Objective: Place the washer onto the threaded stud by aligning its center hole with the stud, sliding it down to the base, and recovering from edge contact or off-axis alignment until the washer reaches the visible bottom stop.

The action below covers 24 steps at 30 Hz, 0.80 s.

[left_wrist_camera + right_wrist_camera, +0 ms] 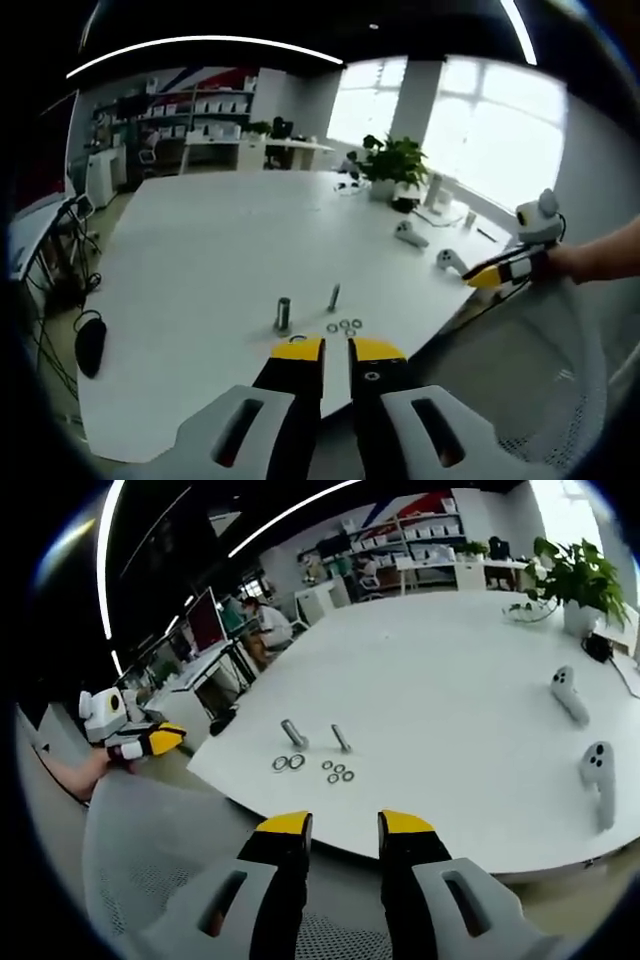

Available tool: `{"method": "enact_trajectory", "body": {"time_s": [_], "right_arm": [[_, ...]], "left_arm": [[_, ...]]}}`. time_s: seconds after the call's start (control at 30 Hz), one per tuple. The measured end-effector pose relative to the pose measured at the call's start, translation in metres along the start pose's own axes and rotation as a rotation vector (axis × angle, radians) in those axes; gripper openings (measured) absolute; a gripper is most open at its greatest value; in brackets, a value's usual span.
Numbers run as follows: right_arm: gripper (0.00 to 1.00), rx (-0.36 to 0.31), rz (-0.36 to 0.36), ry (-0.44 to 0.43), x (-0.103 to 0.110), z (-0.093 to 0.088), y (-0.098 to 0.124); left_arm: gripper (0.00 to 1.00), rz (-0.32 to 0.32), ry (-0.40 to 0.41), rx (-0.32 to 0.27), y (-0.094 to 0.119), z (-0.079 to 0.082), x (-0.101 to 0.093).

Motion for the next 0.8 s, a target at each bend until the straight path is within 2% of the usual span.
{"method": "enact_trajectory", "body": {"time_s": [0.1, 0.2, 0.4, 0.63, 0.8], "right_arm": [[0.29, -0.002, 0.033, -0.028, 0.0025, -0.0002, -0.0004], [0.29, 0.023, 0.053, -0.003, 0.0048, -0.0041, -0.0011], [0.28, 0.009, 0.041, -0.003, 0.001, -0.0023, -0.0023], [0.27, 0.077, 0.032, 0.047, 0.0002, -0.008, -0.0087], [0.27, 0.051, 0.036, 0.018, -0.0024, -0.0056, -0.0084]], "left_arm": [[0.07, 0.014, 0.006, -0.002, 0.0008, -0.0007, 0.0018], [0.07, 0.022, 0.013, 0.0, 0.0011, -0.0008, 0.0026], [0.07, 0.035, 0.019, 0.003, 0.0016, -0.001, 0.0035], [0.07, 0.052, 0.028, -0.003, 0.0022, 0.0001, 0.005], [0.07, 0.065, 0.042, 0.039, 0.0007, -0.0045, 0.0066]]}}
Point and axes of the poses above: the point that each gripper's makers call its tool centre point, and the gripper's own axes: y roughly backward along the fingers, x roughly to its left, z roughly out of its top, the point moved 8 cm from there along y, roughly backward along the fingers, and after that the axes turned 15 degrees about -y, right-handed, at the moved point
